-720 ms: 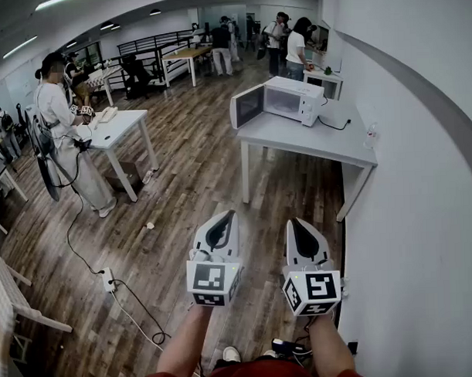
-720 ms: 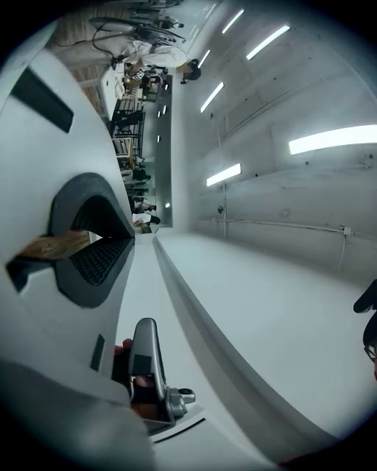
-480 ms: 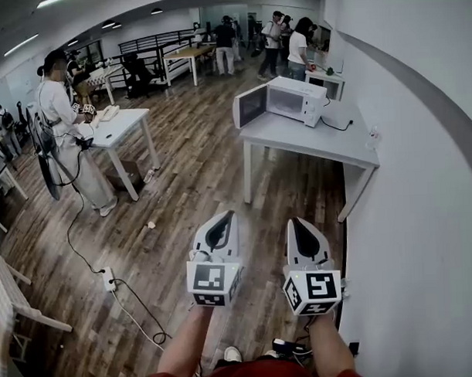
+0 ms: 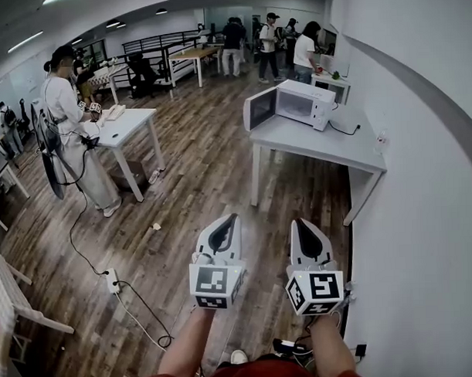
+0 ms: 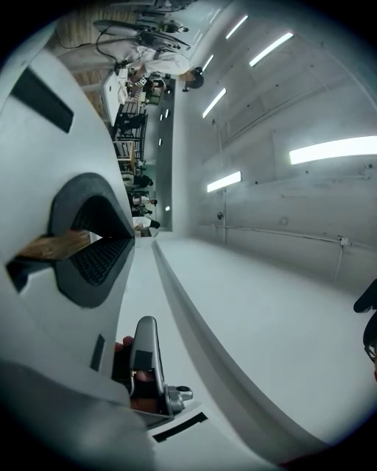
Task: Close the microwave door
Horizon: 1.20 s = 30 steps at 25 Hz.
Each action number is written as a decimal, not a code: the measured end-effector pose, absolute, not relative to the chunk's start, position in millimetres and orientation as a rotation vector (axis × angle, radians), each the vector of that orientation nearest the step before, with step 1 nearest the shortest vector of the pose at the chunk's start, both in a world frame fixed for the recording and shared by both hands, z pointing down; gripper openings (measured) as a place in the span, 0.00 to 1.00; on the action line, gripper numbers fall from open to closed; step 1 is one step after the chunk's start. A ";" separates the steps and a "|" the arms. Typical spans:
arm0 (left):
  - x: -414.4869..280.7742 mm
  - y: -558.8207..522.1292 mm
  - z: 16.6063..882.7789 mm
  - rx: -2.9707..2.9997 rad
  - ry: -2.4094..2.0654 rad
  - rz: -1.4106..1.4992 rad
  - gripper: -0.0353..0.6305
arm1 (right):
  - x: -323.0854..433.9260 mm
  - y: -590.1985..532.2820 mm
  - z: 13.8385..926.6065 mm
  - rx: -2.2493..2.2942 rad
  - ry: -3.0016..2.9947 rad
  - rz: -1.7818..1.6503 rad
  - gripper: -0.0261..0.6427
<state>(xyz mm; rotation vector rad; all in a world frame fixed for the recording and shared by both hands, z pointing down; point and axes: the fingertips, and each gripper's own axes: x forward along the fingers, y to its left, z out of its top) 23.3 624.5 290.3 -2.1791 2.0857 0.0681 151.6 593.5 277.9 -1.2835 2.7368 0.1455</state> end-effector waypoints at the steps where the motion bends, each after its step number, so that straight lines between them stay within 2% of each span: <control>1: 19.3 624.5 291.4 -2.183 2.087 0.072 0.09 | 148.1 594.0 279.1 -1.287 2.738 0.150 0.08; 14: 3.0 595.1 312.5 -2.242 2.075 0.065 0.09 | 128.7 567.2 292.8 -1.345 2.732 0.140 0.08; 30: 11.1 452.3 310.5 -2.245 2.078 0.075 0.09 | 135.6 423.3 293.8 -1.338 2.728 0.108 0.08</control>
